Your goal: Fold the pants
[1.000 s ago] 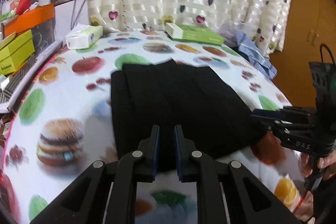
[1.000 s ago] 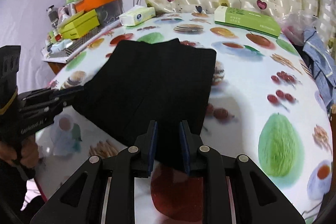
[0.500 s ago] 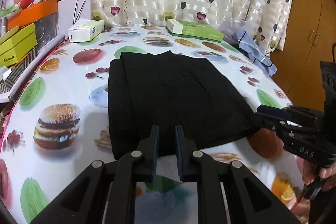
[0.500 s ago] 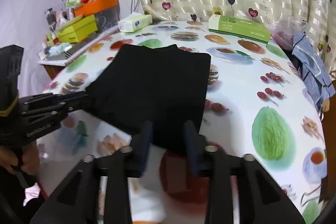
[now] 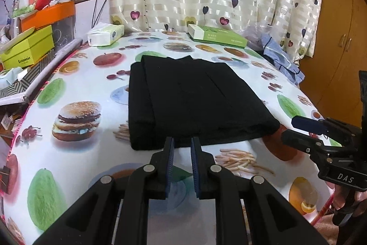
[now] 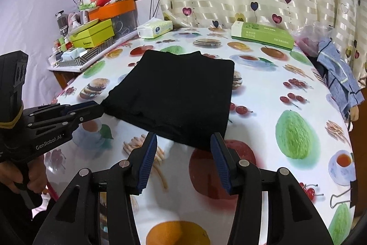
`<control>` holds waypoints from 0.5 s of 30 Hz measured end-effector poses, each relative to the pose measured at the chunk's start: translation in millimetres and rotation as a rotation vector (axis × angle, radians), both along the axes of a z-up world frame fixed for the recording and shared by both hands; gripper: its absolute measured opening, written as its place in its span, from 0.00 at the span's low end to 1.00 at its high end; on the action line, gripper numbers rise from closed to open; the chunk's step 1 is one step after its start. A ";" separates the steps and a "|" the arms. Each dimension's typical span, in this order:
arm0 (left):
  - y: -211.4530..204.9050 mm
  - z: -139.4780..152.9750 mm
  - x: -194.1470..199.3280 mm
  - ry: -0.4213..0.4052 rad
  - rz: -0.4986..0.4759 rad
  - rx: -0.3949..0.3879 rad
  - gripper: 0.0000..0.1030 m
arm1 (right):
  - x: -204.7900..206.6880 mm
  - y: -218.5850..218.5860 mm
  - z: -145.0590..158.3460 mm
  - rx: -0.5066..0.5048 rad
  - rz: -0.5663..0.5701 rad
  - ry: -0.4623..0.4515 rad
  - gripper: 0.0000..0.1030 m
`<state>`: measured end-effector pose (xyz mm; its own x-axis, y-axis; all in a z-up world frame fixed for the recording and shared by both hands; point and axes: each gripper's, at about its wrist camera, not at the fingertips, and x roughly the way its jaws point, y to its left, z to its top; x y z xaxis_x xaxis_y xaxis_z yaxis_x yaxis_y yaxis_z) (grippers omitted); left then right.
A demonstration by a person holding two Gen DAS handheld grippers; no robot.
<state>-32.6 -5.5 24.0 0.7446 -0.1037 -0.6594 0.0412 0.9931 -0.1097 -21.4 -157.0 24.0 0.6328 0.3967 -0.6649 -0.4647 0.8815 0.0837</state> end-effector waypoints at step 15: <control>56.8 13.2 50.4 -0.026 0.023 -0.078 0.47 | 78.4 -28.1 -0.4 0.128 -0.014 0.126 0.49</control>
<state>17.8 51.2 37.2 0.7638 -0.1366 -0.6308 0.0225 0.9824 -0.1855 57.1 -185.1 23.6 0.5541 0.4751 -0.6836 -0.4313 0.8662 0.2525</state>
